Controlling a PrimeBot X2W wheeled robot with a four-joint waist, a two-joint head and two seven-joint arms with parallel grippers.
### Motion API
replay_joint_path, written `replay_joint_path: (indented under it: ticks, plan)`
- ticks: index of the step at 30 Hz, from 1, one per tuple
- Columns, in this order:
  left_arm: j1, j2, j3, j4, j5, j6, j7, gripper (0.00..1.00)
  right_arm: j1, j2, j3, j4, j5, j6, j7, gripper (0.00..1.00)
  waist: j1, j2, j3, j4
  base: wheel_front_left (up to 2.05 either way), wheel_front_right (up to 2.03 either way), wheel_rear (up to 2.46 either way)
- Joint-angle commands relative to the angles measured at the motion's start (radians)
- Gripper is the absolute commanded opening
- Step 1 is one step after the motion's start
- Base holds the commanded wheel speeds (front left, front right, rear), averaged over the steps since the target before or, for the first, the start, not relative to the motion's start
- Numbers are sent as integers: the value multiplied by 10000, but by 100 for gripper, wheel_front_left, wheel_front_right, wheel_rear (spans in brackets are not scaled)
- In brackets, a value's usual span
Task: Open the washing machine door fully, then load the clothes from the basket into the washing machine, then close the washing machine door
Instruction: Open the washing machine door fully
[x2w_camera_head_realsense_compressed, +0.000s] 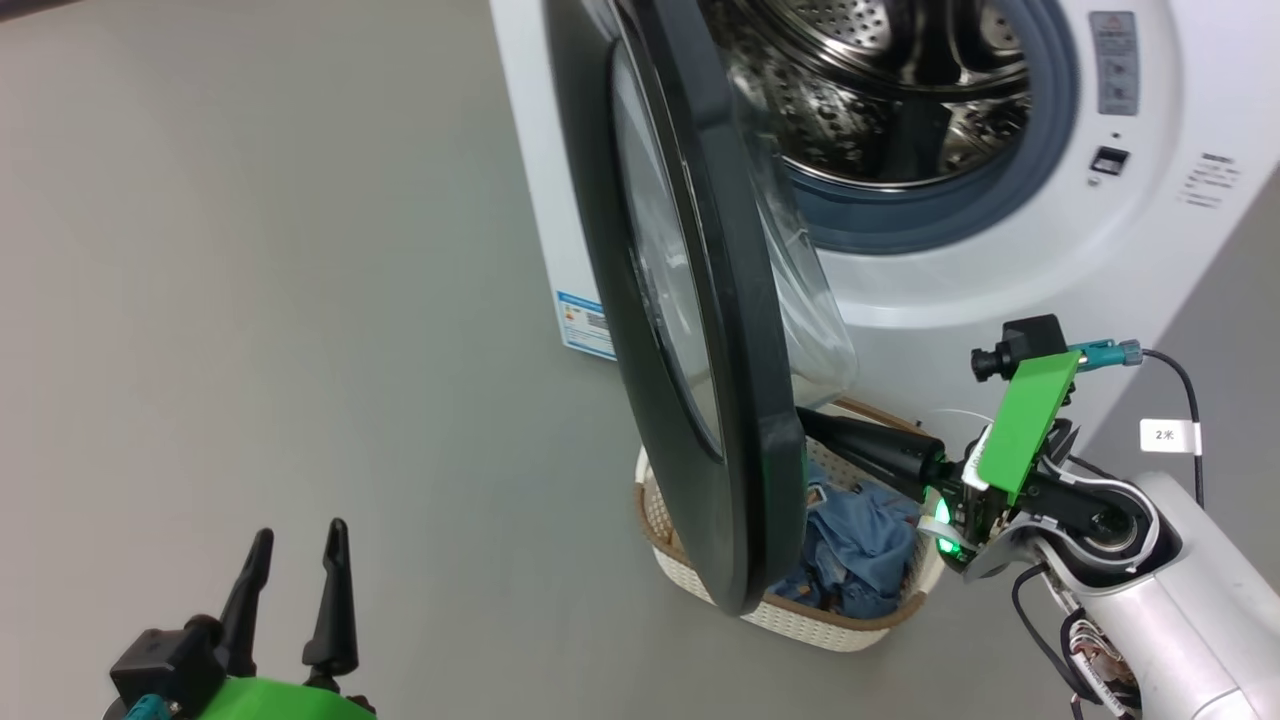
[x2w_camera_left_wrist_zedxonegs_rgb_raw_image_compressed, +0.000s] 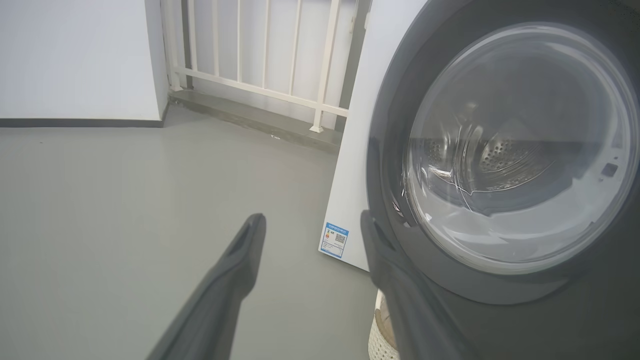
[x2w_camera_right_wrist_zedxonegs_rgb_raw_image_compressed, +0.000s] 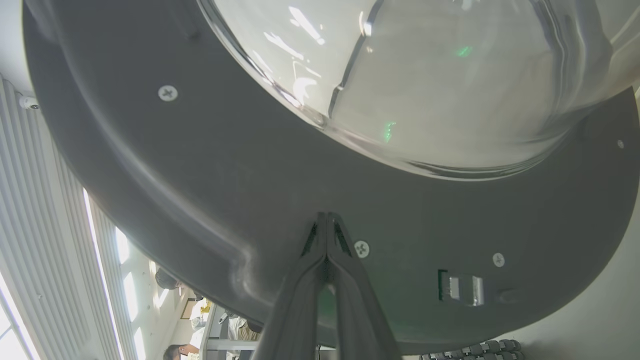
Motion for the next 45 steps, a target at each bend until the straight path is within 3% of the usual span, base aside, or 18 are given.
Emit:
replay_joint_path:
  ticks: [1,17,32,35,36,37,45]
  plan:
    - [-123,239,325,-150,63,9,-65,100,24,200,130,-368,144,62,65,0,1,-1,-133,292,0,0,0]
    - [-108,353,333,-128,86,25,-65,100,88,473,245,-313,20,62,211,0,1,-1,-246,776,0,0,0]
    - [-78,354,400,-250,142,96,-65,100,13,358,-165,-501,-167,62,-25,0,1,-1,-398,95,0,0,0]
    - [-35,386,371,-281,157,96,-65,100,125,332,-247,-668,-260,62,-149,49,1,-1,-503,-144,0,0,0]
    - [-24,396,365,-294,159,99,-65,100,165,317,-273,-744,-327,62,-222,93,1,-1,-533,-233,0,0,0]
    - [-16,406,361,-309,159,104,-65,100,209,302,-289,-826,-390,62,-282,100,1,-1,-559,-328,0,0,0]
    - [63,429,304,-444,139,131,-65,100,590,241,-601,-1472,-837,62,-1028,100,1,-1,-668,-1053,0,0,0]
